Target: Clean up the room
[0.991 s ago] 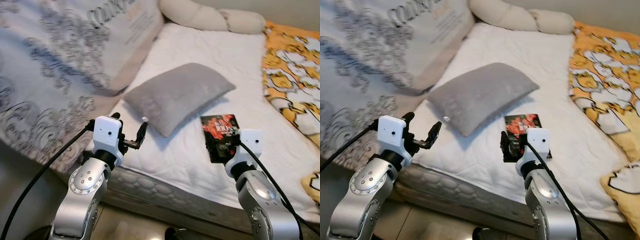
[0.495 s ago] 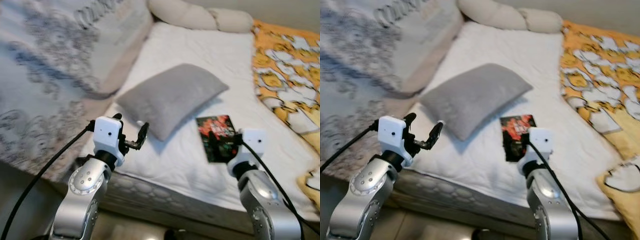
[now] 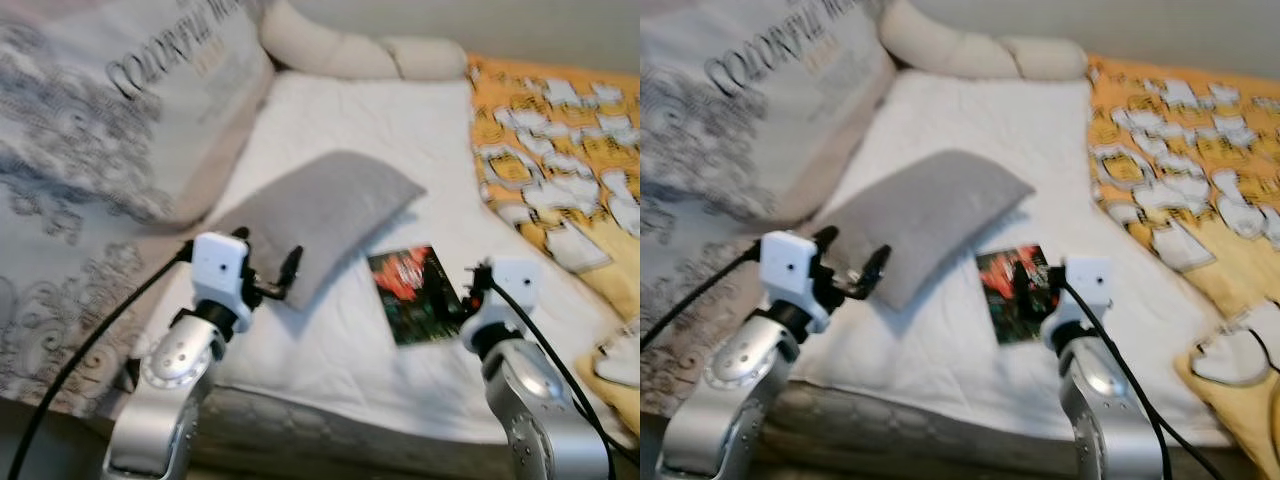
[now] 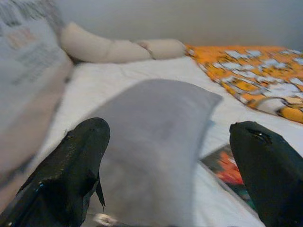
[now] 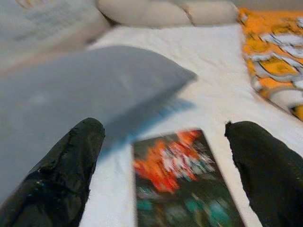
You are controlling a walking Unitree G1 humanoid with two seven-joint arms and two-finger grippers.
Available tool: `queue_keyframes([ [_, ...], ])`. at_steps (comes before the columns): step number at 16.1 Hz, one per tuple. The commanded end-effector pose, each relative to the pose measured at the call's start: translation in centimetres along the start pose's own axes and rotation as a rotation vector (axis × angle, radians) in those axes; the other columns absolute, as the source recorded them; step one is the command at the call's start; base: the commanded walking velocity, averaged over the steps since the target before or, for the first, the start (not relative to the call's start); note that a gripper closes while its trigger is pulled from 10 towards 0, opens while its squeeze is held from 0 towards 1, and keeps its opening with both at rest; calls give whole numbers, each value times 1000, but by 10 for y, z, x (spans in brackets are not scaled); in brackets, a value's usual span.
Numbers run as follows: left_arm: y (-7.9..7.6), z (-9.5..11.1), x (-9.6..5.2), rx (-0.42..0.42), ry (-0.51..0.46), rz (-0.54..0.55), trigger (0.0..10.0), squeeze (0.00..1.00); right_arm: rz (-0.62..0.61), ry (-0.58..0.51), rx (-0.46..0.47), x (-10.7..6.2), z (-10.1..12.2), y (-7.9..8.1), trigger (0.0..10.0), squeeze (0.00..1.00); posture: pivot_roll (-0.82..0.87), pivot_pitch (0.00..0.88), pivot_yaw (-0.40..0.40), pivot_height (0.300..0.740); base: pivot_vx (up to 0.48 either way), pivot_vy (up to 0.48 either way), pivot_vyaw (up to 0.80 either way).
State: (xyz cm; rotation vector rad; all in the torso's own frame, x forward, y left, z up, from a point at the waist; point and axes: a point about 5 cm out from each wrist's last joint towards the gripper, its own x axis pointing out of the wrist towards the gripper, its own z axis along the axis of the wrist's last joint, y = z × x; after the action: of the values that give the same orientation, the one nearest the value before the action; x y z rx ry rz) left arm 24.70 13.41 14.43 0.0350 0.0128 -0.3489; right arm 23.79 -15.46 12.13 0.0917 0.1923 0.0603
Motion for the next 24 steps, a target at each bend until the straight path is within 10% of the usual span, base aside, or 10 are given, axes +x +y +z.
queue_keyframes([
  [1, 3, 1, -1, 5, 0, 7, 10000, 0, 19, -5, 7, 0, 2, 4, 10000, 0, -23, 19, -27, 740, 259, 0, 0],
  [9, 20, 4, 3, 70, 22, -45, 10000, 0, 124, 3, -17, 5, 3, 12, 10000, 0, -18, 23, -13, 740, 64, 0, 0],
  [10, 23, 3, 4, 68, 34, -56, 10000, 757, 145, 13, -29, 6, 3, 12, 10000, 0, -22, 24, -6, 740, 0, 0, 0],
  [11, 26, 2, 4, 55, 41, -61, 10000, 1000, 153, 18, -40, 7, 3, 10, 10000, 0, -23, 24, -1, 740, 0, 0, 0],
  [22, 30, -4, 17, 25, 73, -41, 10000, 1000, 179, 35, -27, 16, -1, 9, 10000, 0, -20, 4, 12, 740, 0, 0, 0],
  [23, 31, -5, 18, 51, 72, -31, 10000, 0, 172, 42, -8, 16, -4, 10, 10000, 0, -23, 0, 22, 740, 0, 480, -769],
  [24, 31, -5, 18, 57, 69, -31, 10000, 0, 156, 50, 21, 15, -8, 11, 10000, 0, -23, 0, 22, 740, 0, 480, -769],
])
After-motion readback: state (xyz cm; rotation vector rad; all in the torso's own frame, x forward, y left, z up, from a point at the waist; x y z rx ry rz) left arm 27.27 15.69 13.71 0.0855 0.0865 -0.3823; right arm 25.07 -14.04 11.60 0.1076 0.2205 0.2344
